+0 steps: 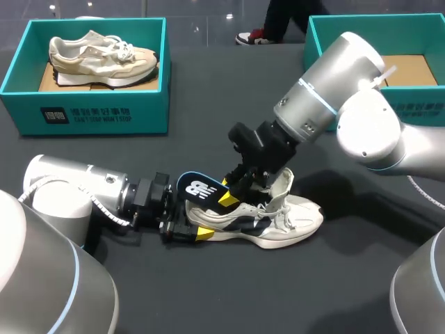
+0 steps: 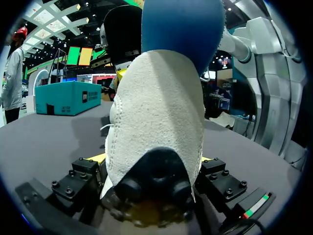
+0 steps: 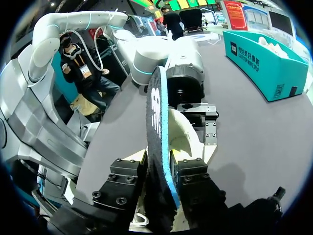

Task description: Take the shoe out of the shoebox, open the shoe tongue, remove and reinsert the insole, then place the shoe into the shoebox

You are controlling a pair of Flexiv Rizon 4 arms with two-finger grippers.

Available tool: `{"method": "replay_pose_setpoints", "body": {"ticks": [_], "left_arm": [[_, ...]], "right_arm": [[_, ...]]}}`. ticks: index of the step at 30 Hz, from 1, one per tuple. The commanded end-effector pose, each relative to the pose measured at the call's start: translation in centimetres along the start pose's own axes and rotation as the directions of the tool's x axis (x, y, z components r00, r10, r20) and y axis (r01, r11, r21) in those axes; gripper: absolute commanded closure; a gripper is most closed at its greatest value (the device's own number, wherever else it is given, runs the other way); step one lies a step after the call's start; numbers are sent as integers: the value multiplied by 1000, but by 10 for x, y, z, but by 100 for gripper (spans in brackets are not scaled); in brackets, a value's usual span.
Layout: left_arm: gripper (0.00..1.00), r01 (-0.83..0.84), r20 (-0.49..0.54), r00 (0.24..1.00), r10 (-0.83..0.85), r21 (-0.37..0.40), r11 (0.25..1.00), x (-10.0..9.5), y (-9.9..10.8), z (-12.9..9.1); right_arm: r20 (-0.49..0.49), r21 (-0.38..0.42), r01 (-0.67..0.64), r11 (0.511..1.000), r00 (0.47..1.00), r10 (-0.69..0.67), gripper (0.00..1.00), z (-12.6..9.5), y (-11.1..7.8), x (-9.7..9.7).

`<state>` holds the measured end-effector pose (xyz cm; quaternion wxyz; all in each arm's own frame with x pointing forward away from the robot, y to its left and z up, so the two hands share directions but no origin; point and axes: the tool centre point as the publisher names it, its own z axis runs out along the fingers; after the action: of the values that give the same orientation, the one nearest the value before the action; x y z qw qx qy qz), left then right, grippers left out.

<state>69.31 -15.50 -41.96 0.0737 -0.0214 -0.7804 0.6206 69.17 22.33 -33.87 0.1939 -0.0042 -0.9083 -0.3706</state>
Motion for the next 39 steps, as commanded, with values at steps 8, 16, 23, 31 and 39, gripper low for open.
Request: {"method": "replay_pose_setpoints", "body": {"ticks": [8,16,23,31,39], "left_arm": [[100,0,0,1000,0,-2,1000,0,1,0],[100,0,0,1000,0,-2,1000,0,1,0],[100,0,0,1000,0,-2,1000,0,1,0],[100,0,0,1000,0,-2,1000,0,1,0],[100,0,0,1000,0,-2,1000,0,1,0]], "right_arm": [[5,16,35,999,999,-35,100,-2,15,0],[-5,-27,214,976,977,-214,100,-9,42,8],[-5,-27,214,976,977,-214,100,-9,42,8],[-40,-59,204,977,978,-207,100,-8,72,3],[-128,-276,137,951,976,-178,100,-32,105,16]]}}
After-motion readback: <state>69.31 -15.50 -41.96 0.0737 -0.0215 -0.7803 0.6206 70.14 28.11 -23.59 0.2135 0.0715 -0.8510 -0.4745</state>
